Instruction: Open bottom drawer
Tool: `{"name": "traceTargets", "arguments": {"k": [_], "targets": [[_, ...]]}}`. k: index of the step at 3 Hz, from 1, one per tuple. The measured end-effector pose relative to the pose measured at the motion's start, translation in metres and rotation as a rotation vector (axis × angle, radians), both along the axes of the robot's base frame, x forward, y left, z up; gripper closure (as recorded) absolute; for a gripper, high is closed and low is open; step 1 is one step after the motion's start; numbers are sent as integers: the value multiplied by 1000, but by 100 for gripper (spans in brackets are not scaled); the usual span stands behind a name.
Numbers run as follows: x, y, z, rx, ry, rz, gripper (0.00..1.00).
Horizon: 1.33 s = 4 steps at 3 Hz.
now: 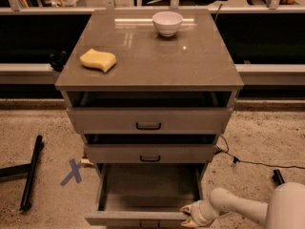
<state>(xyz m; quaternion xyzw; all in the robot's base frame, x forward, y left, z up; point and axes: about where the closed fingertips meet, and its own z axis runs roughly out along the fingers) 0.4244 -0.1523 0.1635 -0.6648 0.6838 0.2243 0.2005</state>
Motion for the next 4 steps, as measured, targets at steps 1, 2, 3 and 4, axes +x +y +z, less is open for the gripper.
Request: {"name": "traceTargets", "arguments": {"k": [1, 2, 3, 4], "targets": [[-2, 2, -1, 2, 3, 2, 28], [-3, 3, -2, 4, 6, 3, 4], [-9, 6, -3, 11, 13, 22, 0], [-22, 9, -3, 14, 23, 56, 18]]}}
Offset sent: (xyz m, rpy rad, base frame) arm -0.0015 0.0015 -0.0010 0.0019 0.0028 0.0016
